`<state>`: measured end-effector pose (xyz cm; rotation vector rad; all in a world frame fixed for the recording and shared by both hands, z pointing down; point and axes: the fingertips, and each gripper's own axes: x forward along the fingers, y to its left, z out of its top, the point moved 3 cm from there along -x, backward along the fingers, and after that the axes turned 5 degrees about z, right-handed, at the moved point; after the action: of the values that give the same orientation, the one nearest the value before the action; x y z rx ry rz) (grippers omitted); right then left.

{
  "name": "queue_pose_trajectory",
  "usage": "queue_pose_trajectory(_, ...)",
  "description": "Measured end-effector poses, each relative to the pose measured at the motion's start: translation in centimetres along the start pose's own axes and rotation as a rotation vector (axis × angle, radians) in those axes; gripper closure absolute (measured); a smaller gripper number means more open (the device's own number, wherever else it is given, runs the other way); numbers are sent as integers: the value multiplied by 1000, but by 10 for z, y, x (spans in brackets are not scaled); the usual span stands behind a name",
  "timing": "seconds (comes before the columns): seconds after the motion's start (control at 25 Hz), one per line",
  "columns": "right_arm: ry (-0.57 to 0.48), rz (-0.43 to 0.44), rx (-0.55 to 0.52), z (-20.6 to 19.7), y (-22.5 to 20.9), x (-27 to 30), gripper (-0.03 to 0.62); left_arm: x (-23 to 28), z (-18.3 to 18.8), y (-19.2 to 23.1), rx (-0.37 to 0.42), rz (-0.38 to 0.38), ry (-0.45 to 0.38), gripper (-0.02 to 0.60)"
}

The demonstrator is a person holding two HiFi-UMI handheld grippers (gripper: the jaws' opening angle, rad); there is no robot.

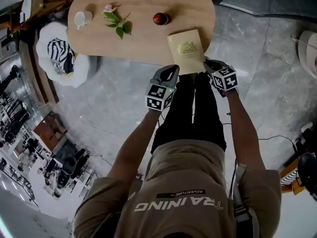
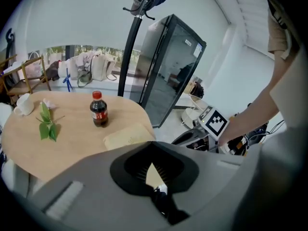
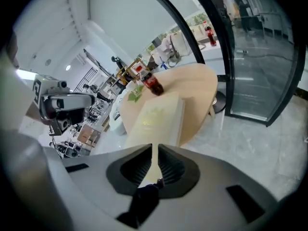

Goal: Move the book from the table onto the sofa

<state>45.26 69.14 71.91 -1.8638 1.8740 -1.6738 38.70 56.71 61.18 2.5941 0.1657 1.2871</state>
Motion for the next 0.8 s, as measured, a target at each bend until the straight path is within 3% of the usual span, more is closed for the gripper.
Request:
queue_pose_trajectory(0.16, 4, -7, 10, -15, -11, 14, 566, 16, -31, 11, -8, -5, 33, 583)
queue_pose_trajectory(0.36, -20, 39, 57, -18, -18, 23, 417, 28, -49, 12, -26, -19, 42, 583)
queue_pose_trajectory(0.4, -28, 72, 96, -20, -20, 26, 365, 28, -50, 11, -33, -23, 42, 583)
queue_pose_trajectory(0.48, -34, 153, 180, -24, -26, 34, 322, 28, -52, 7, -47, -30, 39, 583)
queue_pose_trajectory(0.8, -15, 460, 378, -26, -39, 68, 312, 17, -69, 9, -61, -32, 42, 583)
